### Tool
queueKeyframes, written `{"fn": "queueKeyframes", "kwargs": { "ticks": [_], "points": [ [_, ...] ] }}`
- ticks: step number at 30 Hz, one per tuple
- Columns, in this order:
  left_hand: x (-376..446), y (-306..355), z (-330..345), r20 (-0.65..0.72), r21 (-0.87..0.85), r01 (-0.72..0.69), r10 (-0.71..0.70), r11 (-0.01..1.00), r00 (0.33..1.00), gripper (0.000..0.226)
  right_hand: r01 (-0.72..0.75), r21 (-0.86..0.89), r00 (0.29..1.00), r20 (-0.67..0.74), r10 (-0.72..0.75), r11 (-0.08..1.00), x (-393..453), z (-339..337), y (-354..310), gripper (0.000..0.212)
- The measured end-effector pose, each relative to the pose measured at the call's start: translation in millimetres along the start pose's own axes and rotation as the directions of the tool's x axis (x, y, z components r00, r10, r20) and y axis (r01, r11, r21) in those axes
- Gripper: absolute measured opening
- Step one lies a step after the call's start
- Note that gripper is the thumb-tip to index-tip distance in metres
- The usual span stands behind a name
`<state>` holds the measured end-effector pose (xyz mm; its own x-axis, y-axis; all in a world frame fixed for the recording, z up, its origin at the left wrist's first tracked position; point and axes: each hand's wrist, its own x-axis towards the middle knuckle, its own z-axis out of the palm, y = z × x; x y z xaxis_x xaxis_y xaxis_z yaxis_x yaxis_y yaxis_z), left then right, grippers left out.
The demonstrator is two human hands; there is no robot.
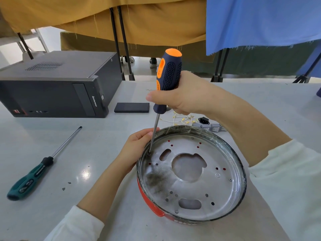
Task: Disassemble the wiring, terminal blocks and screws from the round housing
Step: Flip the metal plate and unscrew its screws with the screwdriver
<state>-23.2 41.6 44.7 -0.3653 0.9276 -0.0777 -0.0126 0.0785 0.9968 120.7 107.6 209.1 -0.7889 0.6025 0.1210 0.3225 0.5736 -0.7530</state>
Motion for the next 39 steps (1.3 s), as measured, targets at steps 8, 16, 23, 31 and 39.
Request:
{"fn": "queueKeyframes", "kwargs": {
  "ticks": [8,16,23,31,39],
  "points": [
    [-1,2,0,0.015,-0.011,-0.017,0.017,1.0,1.0,0.033,-0.061,0.185,0.986,0.161,0.031,0.981,-3,-10,3,0.019],
    [-2,2,1,0.004,-0.004,-0.015,0.015,1.0,1.0,0.033,0.057,-0.05,0.996,-0.071,-0.06,0.997,-2,1,1,0.033],
    [-2,3,1,0.012,-0.023,-0.011,0.011,1.0,1.0,0.031,-0.033,0.109,0.984,0.179,0.014,0.994,-5,-15,6,0.016],
    [-2,3,1,0.0,-0.001,-0.026,0.026,1.0,1.0,0.031,-0.061,0.105,0.987,0.152,0.044,0.993,-6,-12,8,0.013],
    [-3,3,1,0.0,0.018,-0.031,0.031,0.999,1.0,0.033,-0.016,-0.022,1.0,-0.01,0.016,1.0,-1,-1,3,0.032]
  ]
}}
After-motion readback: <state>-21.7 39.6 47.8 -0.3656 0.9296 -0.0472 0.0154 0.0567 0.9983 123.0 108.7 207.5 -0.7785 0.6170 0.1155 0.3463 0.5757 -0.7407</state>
